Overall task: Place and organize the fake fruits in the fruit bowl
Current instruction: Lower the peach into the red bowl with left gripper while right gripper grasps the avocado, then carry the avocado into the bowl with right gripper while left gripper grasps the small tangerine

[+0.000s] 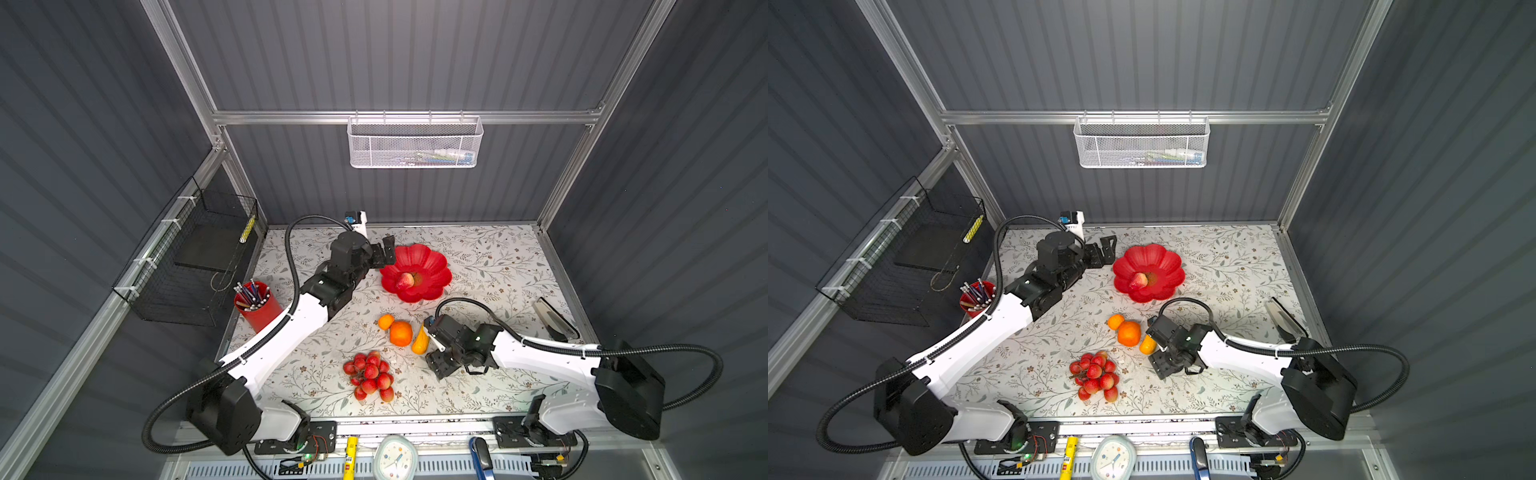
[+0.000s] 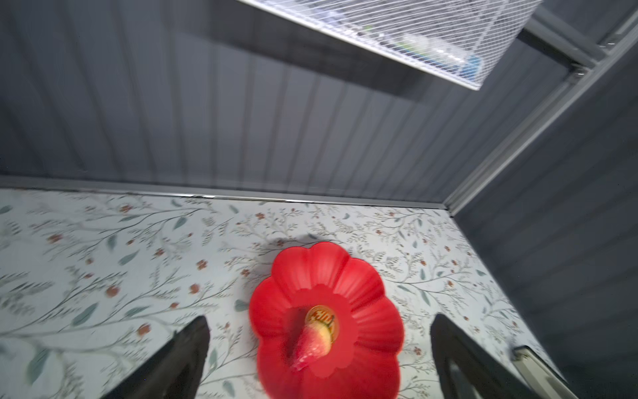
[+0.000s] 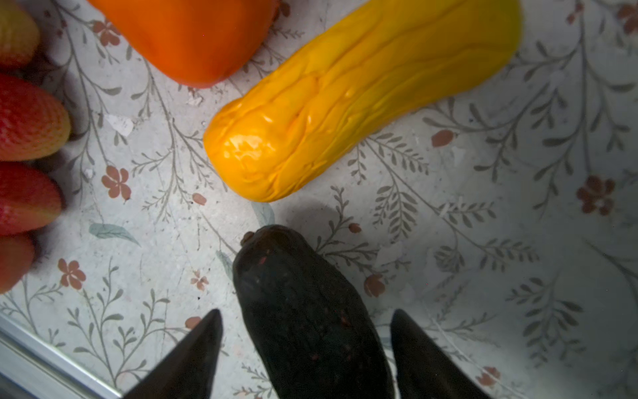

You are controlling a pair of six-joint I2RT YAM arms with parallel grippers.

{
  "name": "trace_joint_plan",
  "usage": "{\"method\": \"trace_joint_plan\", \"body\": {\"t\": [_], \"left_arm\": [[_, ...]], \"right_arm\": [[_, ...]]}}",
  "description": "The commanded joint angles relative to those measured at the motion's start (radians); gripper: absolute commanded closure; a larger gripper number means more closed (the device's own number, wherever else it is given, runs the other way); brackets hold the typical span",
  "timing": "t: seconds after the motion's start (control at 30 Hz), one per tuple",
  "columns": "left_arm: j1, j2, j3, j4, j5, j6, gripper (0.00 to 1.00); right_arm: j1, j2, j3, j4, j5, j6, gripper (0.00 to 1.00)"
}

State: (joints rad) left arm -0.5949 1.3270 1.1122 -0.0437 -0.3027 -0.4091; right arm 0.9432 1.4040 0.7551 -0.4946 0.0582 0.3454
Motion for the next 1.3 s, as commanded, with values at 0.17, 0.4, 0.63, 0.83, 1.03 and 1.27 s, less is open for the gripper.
{"method": "trace_joint_plan", "body": {"t": [0.17, 0.4, 0.63, 0.83, 1.03, 1.27], "left_arm": [[0.006, -0.156, -0.287, -0.180, -0.168, -0.277, 0.00], [0.006, -0.088, -0.314, -0.162, 0.038, -0.346, 0.01], [0.004, 0.038, -0.317, -0.126, 0.251, -0.351, 0.05], [-0.003, 0.116, -0.333, -0.046, 0.348, -0.372, 0.06], [-0.011, 0.169, -0.331, -0.006, 0.352, -0.381, 0.06], [-0.023, 0.243, -0.308, 0.000, 0.354, -0.382, 0.09]], "right_arm": [[0.003, -0.026, 0.012, -0.040, 0.050, 0.047, 0.63], [-0.050, -0.254, 0.067, -0.086, 0.154, 0.013, 0.68], [-0.343, -0.082, 0.217, 0.183, 0.052, -0.064, 0.66], [-0.422, 0.268, 0.524, 0.189, 0.035, -0.149, 0.65], [-0.468, 0.525, 0.749, 0.179, 0.010, -0.177, 0.63], [-0.479, 0.713, 0.910, 0.134, -0.014, -0.184, 0.57]]}}
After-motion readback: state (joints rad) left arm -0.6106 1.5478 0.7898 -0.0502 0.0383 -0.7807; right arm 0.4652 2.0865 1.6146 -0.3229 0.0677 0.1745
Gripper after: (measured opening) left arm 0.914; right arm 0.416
